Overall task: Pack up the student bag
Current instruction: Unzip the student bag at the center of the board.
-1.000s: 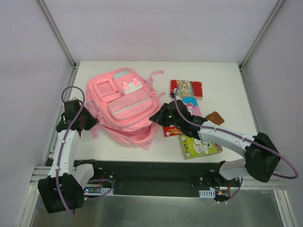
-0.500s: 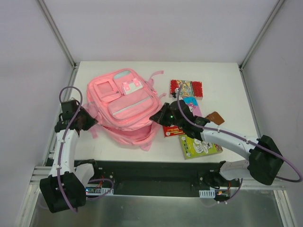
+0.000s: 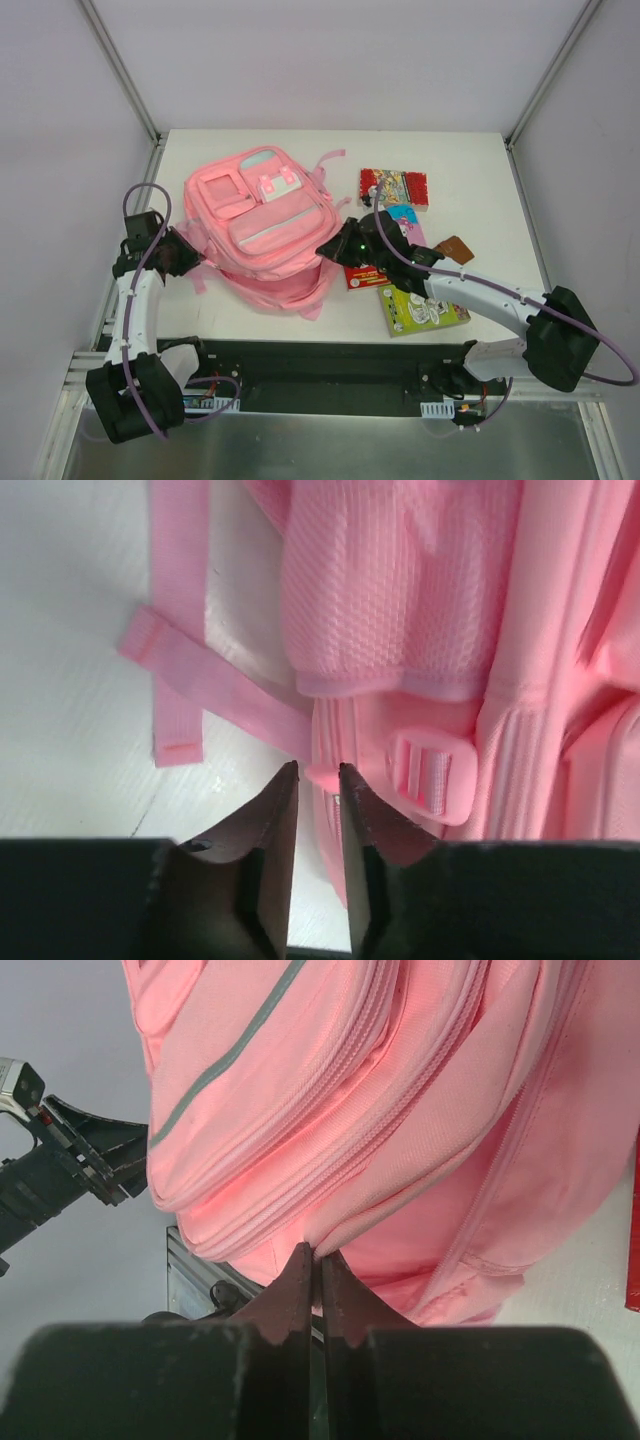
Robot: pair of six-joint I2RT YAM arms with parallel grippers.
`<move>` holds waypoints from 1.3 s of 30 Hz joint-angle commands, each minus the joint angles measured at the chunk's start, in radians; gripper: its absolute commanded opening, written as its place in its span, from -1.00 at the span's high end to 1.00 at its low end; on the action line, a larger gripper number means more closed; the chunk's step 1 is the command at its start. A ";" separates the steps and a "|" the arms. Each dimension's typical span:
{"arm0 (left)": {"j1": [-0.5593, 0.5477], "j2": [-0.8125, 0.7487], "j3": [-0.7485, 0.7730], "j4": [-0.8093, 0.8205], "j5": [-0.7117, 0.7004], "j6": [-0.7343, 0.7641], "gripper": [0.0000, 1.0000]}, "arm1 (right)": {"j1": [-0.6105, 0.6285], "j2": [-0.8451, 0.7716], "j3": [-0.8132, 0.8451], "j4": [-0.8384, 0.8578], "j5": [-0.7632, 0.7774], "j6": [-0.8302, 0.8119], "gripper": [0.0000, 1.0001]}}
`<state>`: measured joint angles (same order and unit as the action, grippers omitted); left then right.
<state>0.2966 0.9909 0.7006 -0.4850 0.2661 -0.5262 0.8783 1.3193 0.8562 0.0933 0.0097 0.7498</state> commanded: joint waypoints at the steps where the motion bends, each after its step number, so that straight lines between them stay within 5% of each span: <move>1: 0.030 -0.015 0.042 0.049 -0.028 0.058 0.30 | -0.021 -0.011 0.041 0.017 0.007 -0.030 0.99; 2: 0.029 -0.024 0.039 0.046 0.002 0.066 -0.22 | -0.021 -0.006 0.044 0.017 0.006 -0.029 0.99; 3: 0.030 -0.049 0.039 0.045 0.008 0.068 -0.44 | -0.021 0.004 0.049 0.017 0.003 -0.030 0.99; 6: 0.029 -0.124 0.031 0.036 0.050 0.074 -0.82 | -0.021 0.026 0.067 0.017 -0.002 -0.035 0.99; 9: 0.030 -0.202 0.027 0.034 0.175 0.058 -0.98 | -0.021 0.050 0.081 0.022 -0.001 -0.036 0.99; 16: -0.060 -0.322 -0.006 0.028 0.357 -0.040 -0.98 | -0.022 0.090 0.112 0.037 -0.048 -0.038 0.99; 21: -0.327 -0.357 -0.009 0.019 0.231 -0.136 -0.98 | -0.019 0.095 0.122 0.052 -0.044 -0.041 0.99; 26: -0.499 -0.461 -0.128 0.042 0.122 -0.386 -0.98 | -0.018 0.095 0.121 0.077 -0.033 -0.032 0.99; 39: -0.642 -0.393 -0.167 0.109 -0.093 -0.587 -0.98 | 0.008 0.070 0.112 0.092 0.019 -0.020 0.99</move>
<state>-0.3351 0.5888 0.5037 -0.4503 0.2848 -1.0336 0.8711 1.4227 0.9215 0.0830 -0.0078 0.7208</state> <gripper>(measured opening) 0.991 0.040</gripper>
